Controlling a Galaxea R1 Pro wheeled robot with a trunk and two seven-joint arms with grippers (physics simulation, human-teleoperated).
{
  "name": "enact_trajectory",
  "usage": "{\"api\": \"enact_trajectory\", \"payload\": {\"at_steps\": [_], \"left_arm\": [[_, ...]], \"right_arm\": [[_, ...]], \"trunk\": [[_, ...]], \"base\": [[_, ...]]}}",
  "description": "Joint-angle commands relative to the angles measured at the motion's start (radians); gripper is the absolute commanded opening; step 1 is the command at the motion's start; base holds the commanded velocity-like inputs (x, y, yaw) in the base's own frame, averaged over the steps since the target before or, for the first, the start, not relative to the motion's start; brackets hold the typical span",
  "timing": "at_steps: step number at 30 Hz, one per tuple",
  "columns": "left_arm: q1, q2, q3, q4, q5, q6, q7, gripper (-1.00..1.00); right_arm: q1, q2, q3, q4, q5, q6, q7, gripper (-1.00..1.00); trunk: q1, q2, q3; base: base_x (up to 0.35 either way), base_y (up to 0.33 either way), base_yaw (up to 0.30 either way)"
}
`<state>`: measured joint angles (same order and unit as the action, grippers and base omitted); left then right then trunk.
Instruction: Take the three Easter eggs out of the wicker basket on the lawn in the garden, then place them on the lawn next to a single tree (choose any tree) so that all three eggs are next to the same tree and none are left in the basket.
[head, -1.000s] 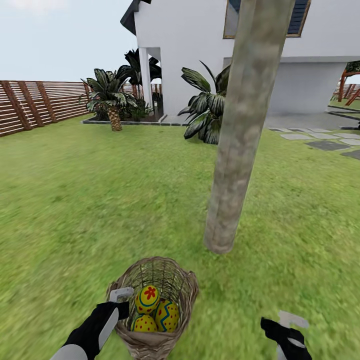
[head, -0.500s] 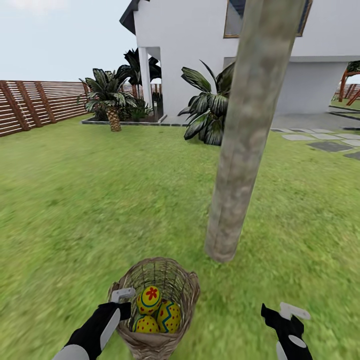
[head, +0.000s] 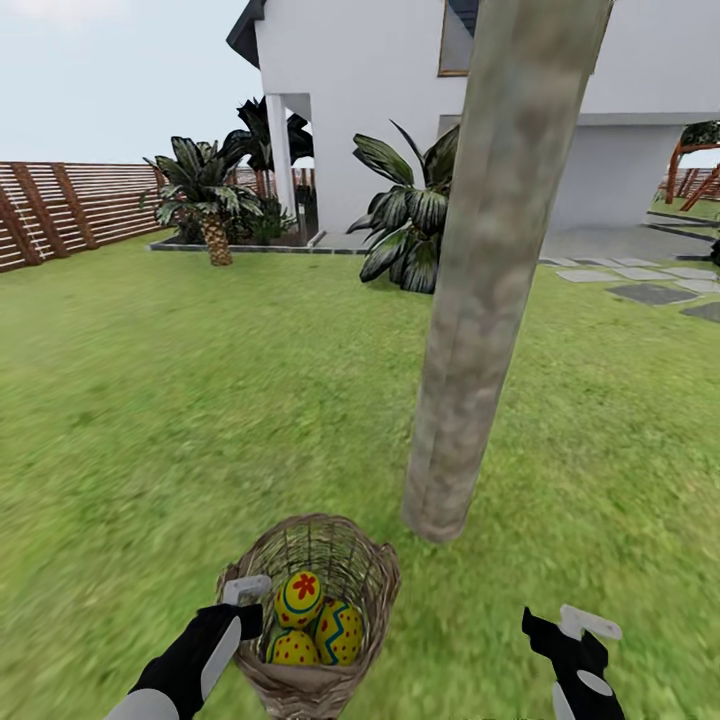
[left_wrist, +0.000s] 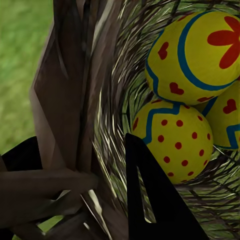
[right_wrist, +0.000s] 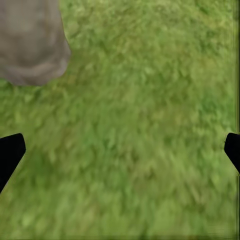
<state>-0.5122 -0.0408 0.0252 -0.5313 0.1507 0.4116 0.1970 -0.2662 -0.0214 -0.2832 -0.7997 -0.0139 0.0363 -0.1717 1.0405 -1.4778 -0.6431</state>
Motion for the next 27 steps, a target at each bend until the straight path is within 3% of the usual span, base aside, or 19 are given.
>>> {"api": "enact_trajectory", "payload": {"at_steps": [1,24,27], "left_arm": [[0.000,-0.001,0.002,-0.002,0.010,0.004,0.005,-1.00],[0.000,-0.002,0.002,-0.003,0.010,0.004,0.005,-1.00],[0.000,-0.002,0.002,-0.004,0.010,0.004,0.005,-1.00]], "right_arm": [[0.000,0.000,0.001,-0.001,-0.001,0.004,-0.004,1.00],[0.000,0.000,0.001,0.000,-0.001,0.005,-0.005,1.00],[0.000,0.000,0.001,0.000,-0.001,0.005,-0.004,1.00]], "trunk": [[0.000,0.000,-0.001],[0.000,0.000,-0.001],[0.000,0.000,-0.001]], "base": [[0.020,-0.006,-0.050],[0.308,-0.061,-0.001],[0.035,-0.006,0.000]]}}
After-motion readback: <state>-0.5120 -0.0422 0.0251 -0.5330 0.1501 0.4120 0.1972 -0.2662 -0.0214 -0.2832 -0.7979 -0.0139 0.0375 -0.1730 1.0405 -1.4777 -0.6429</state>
